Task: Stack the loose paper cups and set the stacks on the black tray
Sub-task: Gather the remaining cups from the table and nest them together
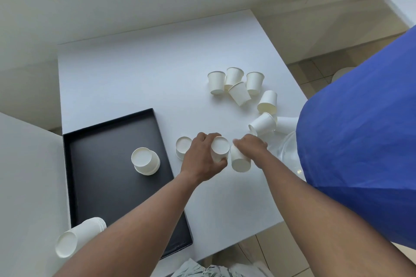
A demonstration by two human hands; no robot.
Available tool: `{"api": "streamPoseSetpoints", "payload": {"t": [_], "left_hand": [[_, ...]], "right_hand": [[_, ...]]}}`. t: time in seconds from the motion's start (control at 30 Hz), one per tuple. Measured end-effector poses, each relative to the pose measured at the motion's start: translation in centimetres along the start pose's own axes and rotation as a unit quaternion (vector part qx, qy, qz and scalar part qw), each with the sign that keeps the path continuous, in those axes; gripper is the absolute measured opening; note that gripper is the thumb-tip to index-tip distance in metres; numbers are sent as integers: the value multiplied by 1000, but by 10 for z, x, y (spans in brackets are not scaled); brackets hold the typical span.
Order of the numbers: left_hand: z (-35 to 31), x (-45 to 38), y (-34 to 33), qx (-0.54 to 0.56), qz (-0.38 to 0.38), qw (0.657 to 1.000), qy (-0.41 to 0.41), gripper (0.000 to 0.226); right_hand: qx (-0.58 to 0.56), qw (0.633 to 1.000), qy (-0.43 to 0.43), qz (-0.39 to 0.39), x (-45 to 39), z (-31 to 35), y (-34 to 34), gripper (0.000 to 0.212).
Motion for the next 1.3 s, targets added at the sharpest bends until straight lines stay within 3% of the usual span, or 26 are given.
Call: {"api": "streamPoseSetpoints", "payload": {"t": [0.1, 0.27, 0.33, 0.4, 0.5, 0.6, 0.73, 0.9, 1.03, 1.3], "left_hand": [[-5, -1, 6, 50, 3, 999, 6, 64], [-5, -4, 6, 66, 32, 996, 41, 62], [-3, -3, 4, 66, 36, 996, 51, 60], [-1, -1, 3, 67, 31, 996, 58, 58], [3, -1, 1, 64, 27, 996, 63, 60], [6, -3, -1, 65, 22, 995, 69, 62], [5, -6, 2, 112, -2, 992, 60, 60], [8, -13, 13, 221, -59, 970, 87, 60], [16, -17, 24, 245, -95, 960, 95, 63], [29, -22, 37, 323, -160, 923, 131, 62]], "right_hand": [[-196, 978, -49, 40, 3, -3, 1, 40], [-333, 941, -53, 18, -4, -9, -2, 10], [-260, 965, -43, -15, -7, -13, -3, 12], [-165, 983, -28, -71, -8, -13, -1, 27], [-132, 982, -5, -137, -9, -7, 4, 48], [-103, 986, 41, -123, -16, 6, -1, 41], [-84, 990, 87, -71, -27, 20, -9, 57], [-91, 986, 117, -71, -35, 35, -18, 43], [-84, 985, 127, -83, -42, 49, -21, 28], [-120, 984, 91, -96, -45, 58, -28, 4]]}}
Point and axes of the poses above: each hand's wrist, its own x-axis away from the middle knuckle, its own y-axis out of the back of the hand, z = x × y, the point moved 4 cm from there along -x, towards the middle knuckle, and after that the axes turned 5 degrees about -x, right-handed, at the moved point
